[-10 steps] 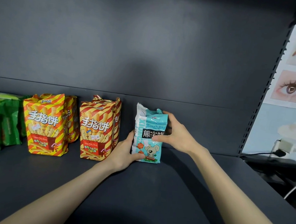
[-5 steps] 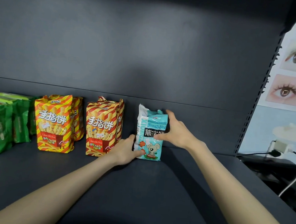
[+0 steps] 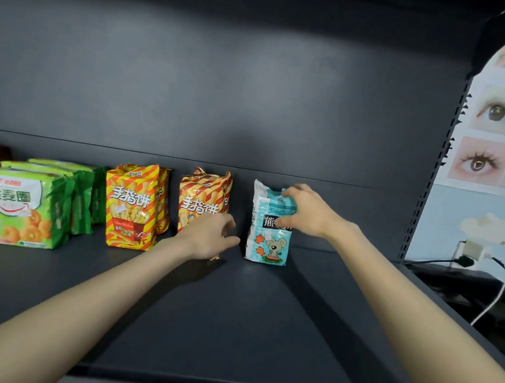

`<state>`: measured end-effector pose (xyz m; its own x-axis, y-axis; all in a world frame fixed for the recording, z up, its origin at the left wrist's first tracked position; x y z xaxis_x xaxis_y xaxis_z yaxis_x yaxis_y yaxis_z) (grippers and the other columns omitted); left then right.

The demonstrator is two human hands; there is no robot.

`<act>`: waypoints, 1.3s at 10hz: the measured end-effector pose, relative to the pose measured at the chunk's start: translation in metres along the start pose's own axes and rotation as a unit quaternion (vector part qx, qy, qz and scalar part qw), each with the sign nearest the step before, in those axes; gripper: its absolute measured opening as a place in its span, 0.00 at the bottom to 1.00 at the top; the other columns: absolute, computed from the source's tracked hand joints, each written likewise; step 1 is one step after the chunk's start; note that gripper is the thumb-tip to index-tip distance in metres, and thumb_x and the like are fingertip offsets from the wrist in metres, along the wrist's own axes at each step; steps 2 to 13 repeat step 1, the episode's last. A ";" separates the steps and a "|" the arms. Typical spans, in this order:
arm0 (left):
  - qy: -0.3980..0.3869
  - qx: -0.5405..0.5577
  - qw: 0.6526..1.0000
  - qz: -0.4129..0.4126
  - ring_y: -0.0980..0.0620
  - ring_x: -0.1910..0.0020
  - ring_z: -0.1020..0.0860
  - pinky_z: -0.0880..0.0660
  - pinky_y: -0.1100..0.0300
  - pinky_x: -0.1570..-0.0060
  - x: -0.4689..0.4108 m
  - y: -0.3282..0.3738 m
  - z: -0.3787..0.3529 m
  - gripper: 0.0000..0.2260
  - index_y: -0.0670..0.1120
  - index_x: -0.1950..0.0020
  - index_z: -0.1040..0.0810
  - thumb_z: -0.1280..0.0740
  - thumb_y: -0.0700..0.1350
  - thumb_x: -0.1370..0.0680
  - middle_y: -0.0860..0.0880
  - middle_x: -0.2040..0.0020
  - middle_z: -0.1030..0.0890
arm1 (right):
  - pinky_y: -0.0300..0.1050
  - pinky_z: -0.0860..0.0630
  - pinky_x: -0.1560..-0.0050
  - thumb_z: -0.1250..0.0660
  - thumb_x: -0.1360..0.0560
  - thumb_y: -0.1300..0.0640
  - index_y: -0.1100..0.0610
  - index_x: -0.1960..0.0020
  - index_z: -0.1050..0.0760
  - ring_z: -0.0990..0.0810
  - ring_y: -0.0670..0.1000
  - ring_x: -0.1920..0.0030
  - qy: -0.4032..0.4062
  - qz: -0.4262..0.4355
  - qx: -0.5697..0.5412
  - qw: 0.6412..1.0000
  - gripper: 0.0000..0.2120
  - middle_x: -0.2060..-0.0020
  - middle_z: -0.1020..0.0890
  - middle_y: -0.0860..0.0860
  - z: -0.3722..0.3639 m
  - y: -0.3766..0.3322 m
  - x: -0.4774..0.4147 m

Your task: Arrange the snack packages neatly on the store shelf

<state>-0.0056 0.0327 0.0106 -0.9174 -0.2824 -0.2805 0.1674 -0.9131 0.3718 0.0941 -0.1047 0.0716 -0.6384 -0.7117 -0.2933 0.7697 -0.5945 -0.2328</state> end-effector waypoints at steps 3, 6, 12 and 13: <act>0.037 -0.027 0.999 -0.008 0.48 0.44 0.22 0.23 0.52 0.45 0.011 -0.008 0.029 0.18 0.46 0.36 0.26 0.35 0.53 0.23 0.46 0.42 0.20 | 0.54 0.29 0.38 0.29 0.29 0.52 0.58 0.32 0.32 0.31 0.56 0.36 0.010 0.002 0.013 1.000 0.28 0.36 0.30 0.55 0.008 -0.022 0.003; 0.037 -0.027 0.999 -0.008 0.48 0.44 0.22 0.23 0.52 0.45 0.011 -0.008 0.029 0.18 0.46 0.36 0.26 0.35 0.53 0.23 0.46 0.42 0.20 | 0.54 0.29 0.38 0.29 0.29 0.52 0.58 0.32 0.32 0.31 0.56 0.36 0.010 0.002 0.013 1.000 0.28 0.36 0.30 0.55 0.008 -0.022 0.003; 0.037 -0.027 0.999 -0.008 0.48 0.44 0.22 0.23 0.52 0.45 0.011 -0.008 0.029 0.18 0.46 0.36 0.26 0.35 0.53 0.23 0.46 0.42 0.20 | 0.54 0.29 0.38 0.29 0.29 0.52 0.58 0.32 0.32 0.31 0.56 0.36 0.010 0.002 0.013 1.000 0.28 0.36 0.30 0.55 0.008 -0.022 0.003; 0.037 -0.027 0.999 -0.008 0.48 0.44 0.22 0.23 0.52 0.45 0.011 -0.008 0.029 0.18 0.46 0.36 0.26 0.35 0.53 0.23 0.46 0.42 0.20 | 0.54 0.29 0.38 0.29 0.29 0.52 0.58 0.32 0.32 0.31 0.56 0.36 0.010 0.002 0.013 1.000 0.28 0.36 0.30 0.55 0.008 -0.022 0.003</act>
Point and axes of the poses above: each hand's wrist, its own x-axis away from the middle knuckle, its own z-axis out of the back of the hand, y = z × x, the point moved 7 cm from there along -x, towards the middle knuckle
